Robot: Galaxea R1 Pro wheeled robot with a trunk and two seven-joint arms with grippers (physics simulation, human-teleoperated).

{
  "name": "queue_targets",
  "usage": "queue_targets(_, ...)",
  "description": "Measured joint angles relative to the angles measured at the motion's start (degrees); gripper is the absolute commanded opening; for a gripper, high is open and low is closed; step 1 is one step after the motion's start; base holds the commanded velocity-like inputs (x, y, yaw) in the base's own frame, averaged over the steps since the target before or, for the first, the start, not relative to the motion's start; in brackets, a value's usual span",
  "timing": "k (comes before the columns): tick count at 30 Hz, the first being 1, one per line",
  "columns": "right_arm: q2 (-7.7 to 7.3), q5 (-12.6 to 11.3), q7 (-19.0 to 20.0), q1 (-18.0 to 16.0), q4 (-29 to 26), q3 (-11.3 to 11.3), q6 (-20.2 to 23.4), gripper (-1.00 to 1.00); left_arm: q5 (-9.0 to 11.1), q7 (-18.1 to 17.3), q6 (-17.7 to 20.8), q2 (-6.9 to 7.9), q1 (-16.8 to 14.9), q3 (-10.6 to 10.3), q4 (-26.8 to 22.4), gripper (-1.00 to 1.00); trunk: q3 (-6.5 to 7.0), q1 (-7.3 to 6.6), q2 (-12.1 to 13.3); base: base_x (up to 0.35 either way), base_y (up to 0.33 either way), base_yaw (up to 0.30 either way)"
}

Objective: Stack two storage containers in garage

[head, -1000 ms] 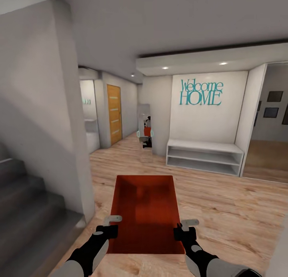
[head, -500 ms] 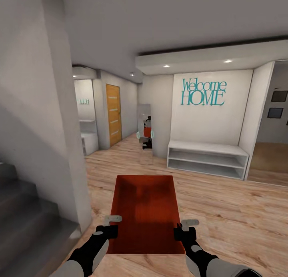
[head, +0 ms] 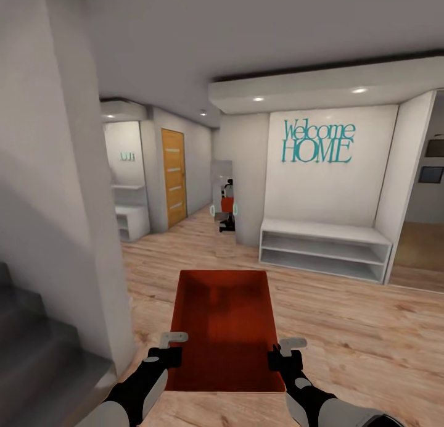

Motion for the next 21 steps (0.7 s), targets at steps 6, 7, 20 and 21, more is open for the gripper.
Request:
queue_targets(6, 0.00, 0.0, 0.0, 0.0, 0.0, 0.0, 0.0, -1.00, 0.0, 0.0, 0.0, 0.01, 0.0, 0.0, 0.0, -1.00, 0.00, 0.00, 0.0, 0.322, 0.000, 0.000)
queue_targets(7, 0.00, 0.0, 0.0, 0.0, 0.0, 0.0, 0.0, -1.00, 0.0, 0.0, 0.0, 0.01, 0.0, 0.0, 0.0, -1.00, 0.00, 0.00, 0.0, 0.322, 0.000, 0.000)
queue_targets(20, 0.00, 0.0, 0.0, 0.0, 0.0, 0.0, 0.0, -1.00, 0.0, 0.0, 0.0, 0.01, 0.0, 0.0, 0.0, -1.00, 0.00, 0.00, 0.0, 0.322, 0.000, 0.000)
queue_targets(21, 0.00, 0.0, 0.0, 0.0, 0.0, 0.0, 0.0, -1.00, 0.0, 0.0, 0.0, 0.01, 0.0, 0.0, 0.0, -1.00, 0.00, 0.00, 0.0, 0.322, 0.000, 0.000)
